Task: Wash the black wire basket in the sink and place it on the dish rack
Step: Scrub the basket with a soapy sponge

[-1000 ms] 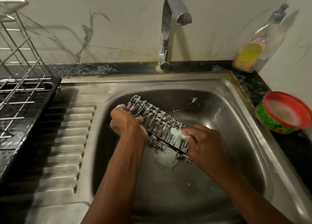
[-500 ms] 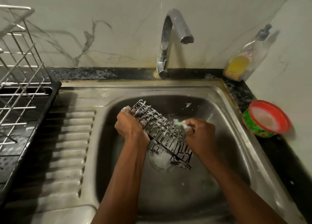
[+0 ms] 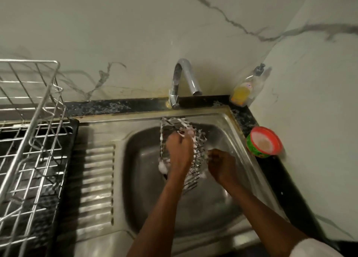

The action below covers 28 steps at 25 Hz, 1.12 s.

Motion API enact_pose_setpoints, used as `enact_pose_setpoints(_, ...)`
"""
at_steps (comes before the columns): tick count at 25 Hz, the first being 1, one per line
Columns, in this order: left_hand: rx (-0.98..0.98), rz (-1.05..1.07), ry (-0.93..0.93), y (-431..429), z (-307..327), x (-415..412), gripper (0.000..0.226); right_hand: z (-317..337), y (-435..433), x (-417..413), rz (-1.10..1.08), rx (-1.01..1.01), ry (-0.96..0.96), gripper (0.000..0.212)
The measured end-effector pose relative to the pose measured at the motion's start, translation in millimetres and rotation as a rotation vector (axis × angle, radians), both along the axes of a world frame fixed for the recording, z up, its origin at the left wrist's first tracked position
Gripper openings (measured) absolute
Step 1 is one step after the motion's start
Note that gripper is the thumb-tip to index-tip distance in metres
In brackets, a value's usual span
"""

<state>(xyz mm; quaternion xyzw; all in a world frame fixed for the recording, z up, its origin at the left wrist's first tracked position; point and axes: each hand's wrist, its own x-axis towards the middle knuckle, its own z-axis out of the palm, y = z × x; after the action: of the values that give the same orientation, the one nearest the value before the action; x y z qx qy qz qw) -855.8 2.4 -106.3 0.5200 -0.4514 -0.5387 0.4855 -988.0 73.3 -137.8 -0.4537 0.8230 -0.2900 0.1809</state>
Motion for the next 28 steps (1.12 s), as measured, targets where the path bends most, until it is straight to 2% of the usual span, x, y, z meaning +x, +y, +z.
enact_pose_setpoints(2,-0.171,-0.186,-0.272,8.8,-2.7,-16.4,0.036,10.9,-7.1,-0.2,-0.049,-0.002,-0.083,0.029)
enact_pose_setpoints(4,-0.244,-0.303,-0.482,14.6,-14.1,-25.3,0.039,19.3,-9.0,-3.9,-0.101,-0.030,-0.070,0.024)
enact_pose_setpoints(8,-0.287,-0.514,-0.689,17.7,-41.4,-28.3,0.040,8.8,-9.9,-22.1,-0.172,-0.038,-0.140,0.017)
enact_pose_setpoints(13,-0.269,-0.790,-0.881,19.7,-74.0,-56.1,0.022,-1.2,-27.2,-34.8,-0.134,-0.035,-0.228,0.024)
enact_pose_setpoints(19,-0.250,-0.847,-0.941,8.7,-103.4,-86.7,0.020,-7.5,-51.9,-54.4,-0.076,0.046,-0.279,0.027)
enact_pose_setpoints(24,-0.198,-0.995,-0.947,-7.2,-114.2,-86.1,0.017,-13.4,-67.2,-64.5,-0.058,0.110,-0.269,0.027)
enact_pose_setpoints(28,-0.153,-0.934,-0.943,-16.4,-103.7,-72.1,0.029,-4.5,-67.4,-58.8,-0.036,0.082,-0.276,0.025)
